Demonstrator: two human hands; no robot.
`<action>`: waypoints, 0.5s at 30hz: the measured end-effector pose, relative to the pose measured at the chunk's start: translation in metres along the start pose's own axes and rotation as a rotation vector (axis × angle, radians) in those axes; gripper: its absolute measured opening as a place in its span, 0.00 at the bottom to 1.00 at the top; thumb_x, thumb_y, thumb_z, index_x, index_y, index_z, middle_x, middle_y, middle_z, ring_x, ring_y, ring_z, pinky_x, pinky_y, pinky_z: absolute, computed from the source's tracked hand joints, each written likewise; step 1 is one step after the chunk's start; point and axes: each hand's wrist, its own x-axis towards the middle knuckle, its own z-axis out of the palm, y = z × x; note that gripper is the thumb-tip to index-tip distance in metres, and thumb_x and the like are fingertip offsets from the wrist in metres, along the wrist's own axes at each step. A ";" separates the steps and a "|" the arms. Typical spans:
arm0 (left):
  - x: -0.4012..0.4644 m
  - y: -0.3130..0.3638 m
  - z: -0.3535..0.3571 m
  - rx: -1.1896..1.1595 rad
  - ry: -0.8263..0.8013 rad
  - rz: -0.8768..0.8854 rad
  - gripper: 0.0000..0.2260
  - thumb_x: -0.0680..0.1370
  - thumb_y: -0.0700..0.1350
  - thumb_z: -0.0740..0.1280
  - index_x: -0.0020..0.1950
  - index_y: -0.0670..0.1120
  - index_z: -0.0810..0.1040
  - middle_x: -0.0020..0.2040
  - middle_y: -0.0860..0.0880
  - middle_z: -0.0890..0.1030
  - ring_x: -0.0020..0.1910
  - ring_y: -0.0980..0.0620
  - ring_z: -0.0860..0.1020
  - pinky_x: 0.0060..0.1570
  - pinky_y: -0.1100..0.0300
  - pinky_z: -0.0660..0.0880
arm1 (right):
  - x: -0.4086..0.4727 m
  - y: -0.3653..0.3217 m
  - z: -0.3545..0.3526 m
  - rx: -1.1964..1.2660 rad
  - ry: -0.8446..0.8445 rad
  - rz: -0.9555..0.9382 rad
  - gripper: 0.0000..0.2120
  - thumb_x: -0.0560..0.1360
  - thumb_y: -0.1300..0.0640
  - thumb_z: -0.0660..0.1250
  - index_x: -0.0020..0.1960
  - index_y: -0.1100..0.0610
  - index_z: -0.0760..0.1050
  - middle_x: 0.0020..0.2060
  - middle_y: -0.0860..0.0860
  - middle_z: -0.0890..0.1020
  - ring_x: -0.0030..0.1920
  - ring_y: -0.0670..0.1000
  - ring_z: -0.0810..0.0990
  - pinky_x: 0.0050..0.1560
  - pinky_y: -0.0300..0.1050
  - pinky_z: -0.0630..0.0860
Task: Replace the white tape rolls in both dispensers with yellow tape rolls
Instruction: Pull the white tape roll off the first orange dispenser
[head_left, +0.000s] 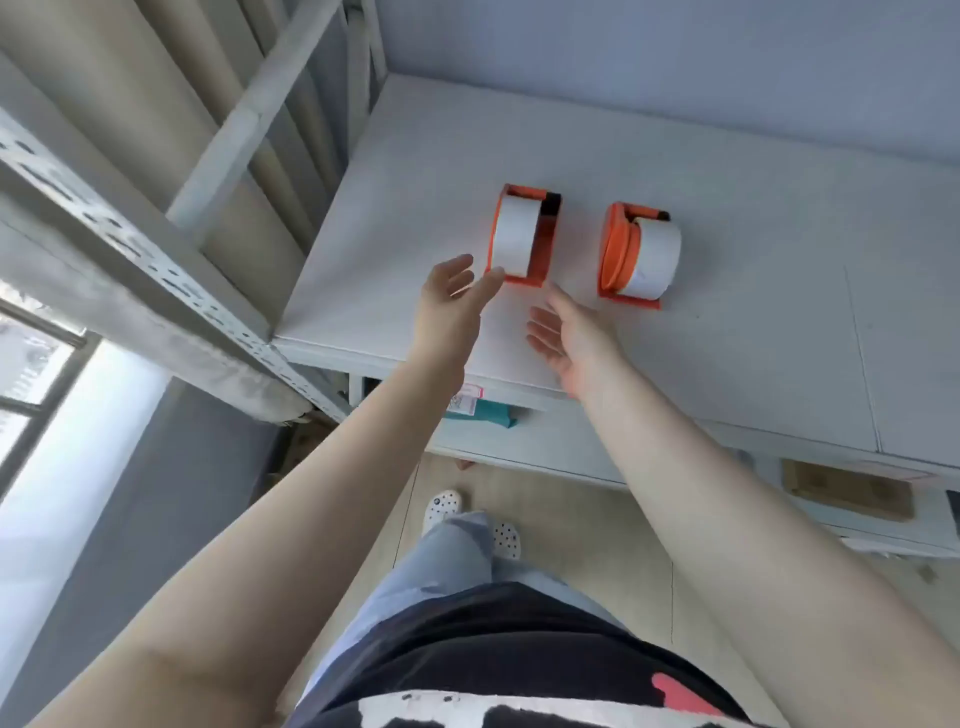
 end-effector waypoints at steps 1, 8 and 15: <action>0.006 0.005 0.001 0.028 0.011 0.013 0.23 0.75 0.49 0.70 0.68 0.46 0.71 0.64 0.46 0.75 0.61 0.50 0.75 0.55 0.60 0.70 | 0.005 -0.001 0.004 0.007 0.017 0.018 0.09 0.74 0.50 0.70 0.46 0.56 0.76 0.39 0.52 0.81 0.36 0.48 0.80 0.33 0.38 0.80; 0.059 0.006 0.000 0.356 -0.167 0.093 0.09 0.71 0.37 0.72 0.51 0.43 0.81 0.46 0.48 0.81 0.47 0.51 0.77 0.50 0.63 0.69 | 0.036 -0.003 0.027 0.040 0.065 0.026 0.07 0.81 0.59 0.60 0.53 0.63 0.72 0.36 0.55 0.79 0.20 0.42 0.78 0.25 0.32 0.76; 0.091 0.031 -0.008 0.277 -0.340 0.177 0.06 0.72 0.37 0.73 0.39 0.36 0.77 0.40 0.42 0.76 0.39 0.49 0.73 0.44 0.63 0.70 | 0.047 -0.002 0.027 0.064 0.062 0.026 0.08 0.79 0.66 0.61 0.40 0.62 0.71 0.36 0.57 0.78 0.22 0.43 0.80 0.28 0.32 0.78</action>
